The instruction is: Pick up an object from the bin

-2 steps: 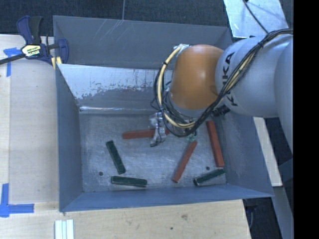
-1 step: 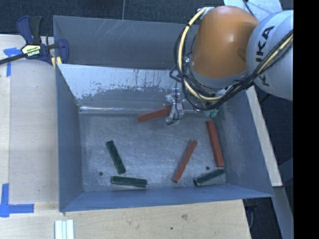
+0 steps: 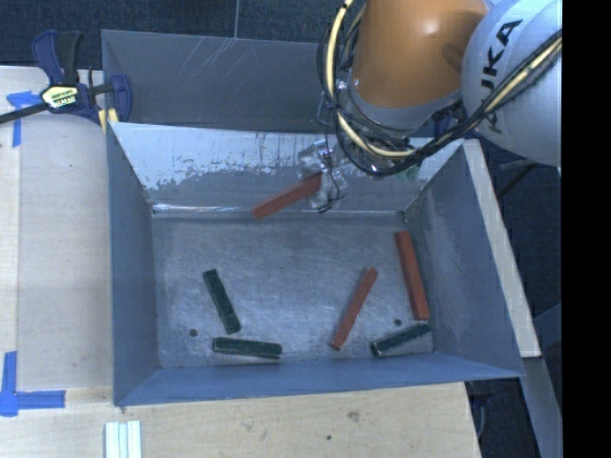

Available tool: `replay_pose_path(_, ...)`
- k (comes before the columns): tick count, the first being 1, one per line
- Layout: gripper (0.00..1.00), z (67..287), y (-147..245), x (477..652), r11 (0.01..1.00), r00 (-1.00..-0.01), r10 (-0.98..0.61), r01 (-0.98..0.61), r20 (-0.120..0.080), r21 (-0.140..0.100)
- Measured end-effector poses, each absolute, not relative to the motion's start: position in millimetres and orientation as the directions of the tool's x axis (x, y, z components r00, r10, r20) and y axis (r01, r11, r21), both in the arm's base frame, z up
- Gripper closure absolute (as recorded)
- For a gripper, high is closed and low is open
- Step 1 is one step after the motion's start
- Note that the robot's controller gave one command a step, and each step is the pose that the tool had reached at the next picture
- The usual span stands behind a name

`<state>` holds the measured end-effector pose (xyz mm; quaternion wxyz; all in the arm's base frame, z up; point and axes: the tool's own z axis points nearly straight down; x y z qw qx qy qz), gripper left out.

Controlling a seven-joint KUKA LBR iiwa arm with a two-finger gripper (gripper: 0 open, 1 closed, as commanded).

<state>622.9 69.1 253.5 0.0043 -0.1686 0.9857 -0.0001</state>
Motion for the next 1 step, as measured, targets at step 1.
replay_pose_path(1, 1.00, 250.0, 40.1, 597.7, 0.923, -0.923, -0.384, -0.384, -0.001, -0.001)
